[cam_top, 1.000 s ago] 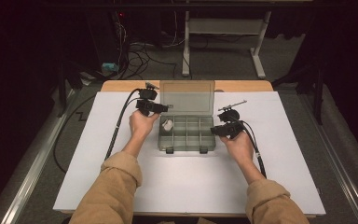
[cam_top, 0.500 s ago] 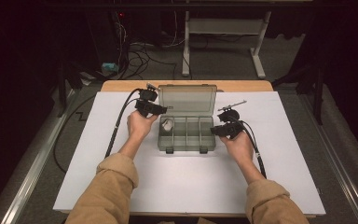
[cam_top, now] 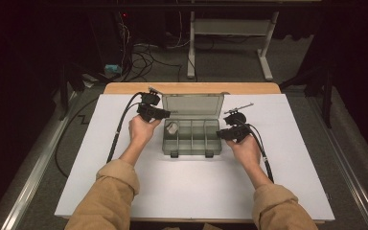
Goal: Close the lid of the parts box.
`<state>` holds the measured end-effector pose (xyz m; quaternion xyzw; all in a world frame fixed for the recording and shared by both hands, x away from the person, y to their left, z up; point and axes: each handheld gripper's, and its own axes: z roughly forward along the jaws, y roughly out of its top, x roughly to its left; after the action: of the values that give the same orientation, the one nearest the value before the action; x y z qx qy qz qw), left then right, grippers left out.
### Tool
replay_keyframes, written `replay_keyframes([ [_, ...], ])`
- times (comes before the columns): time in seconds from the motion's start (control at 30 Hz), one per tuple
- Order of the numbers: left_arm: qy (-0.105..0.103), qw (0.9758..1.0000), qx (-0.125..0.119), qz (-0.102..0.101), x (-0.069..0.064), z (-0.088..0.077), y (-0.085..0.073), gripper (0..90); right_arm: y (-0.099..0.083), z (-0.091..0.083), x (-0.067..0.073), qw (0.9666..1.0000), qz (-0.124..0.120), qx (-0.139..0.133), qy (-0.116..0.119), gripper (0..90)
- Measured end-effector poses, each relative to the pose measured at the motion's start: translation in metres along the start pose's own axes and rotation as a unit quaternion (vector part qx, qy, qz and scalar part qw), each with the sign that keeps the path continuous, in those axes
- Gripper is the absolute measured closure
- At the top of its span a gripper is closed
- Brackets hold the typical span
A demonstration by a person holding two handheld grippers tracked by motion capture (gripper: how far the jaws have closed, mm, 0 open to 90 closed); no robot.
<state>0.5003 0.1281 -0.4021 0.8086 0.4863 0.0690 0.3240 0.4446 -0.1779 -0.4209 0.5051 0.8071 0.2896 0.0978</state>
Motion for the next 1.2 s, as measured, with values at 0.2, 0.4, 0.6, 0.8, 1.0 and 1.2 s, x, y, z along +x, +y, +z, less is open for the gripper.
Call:
replay_keyframes([
  [0.2, -0.007, 0.9999, -0.006, -0.007, 0.001, -0.002, -0.003, 68.3, -0.001, 0.000, 0.000, 1.0000, -0.004, -0.003, -0.002, 75.0],
  [0.4, -0.019, 0.9996, -0.016, -0.014, 0.001, -0.007, -0.008, 68.7, -0.001, 0.000, 0.000, 1.0000, -0.005, -0.006, -0.001, 75.0],
  [0.6, -0.023, 0.9994, -0.022, -0.012, -0.001, -0.014, -0.010, 69.4, -0.002, 0.000, 0.000, 1.0000, -0.005, -0.006, -0.001, 75.0],
  [0.8, -0.028, 0.9991, -0.031, -0.011, -0.003, -0.020, -0.013, 69.4, -0.002, 0.000, -0.001, 1.0000, -0.006, -0.006, 0.001, 75.0],
  [1.0, -0.031, 0.9986, -0.041, -0.009, -0.007, -0.028, -0.015, 69.7, -0.002, 0.000, -0.001, 1.0000, -0.004, -0.007, 0.003, 75.0],
  [1.2, -0.023, 0.9989, -0.041, -0.001, -0.011, -0.032, -0.018, 70.3, -0.003, 0.000, -0.002, 0.9999, -0.005, -0.009, 0.005, 75.0],
])
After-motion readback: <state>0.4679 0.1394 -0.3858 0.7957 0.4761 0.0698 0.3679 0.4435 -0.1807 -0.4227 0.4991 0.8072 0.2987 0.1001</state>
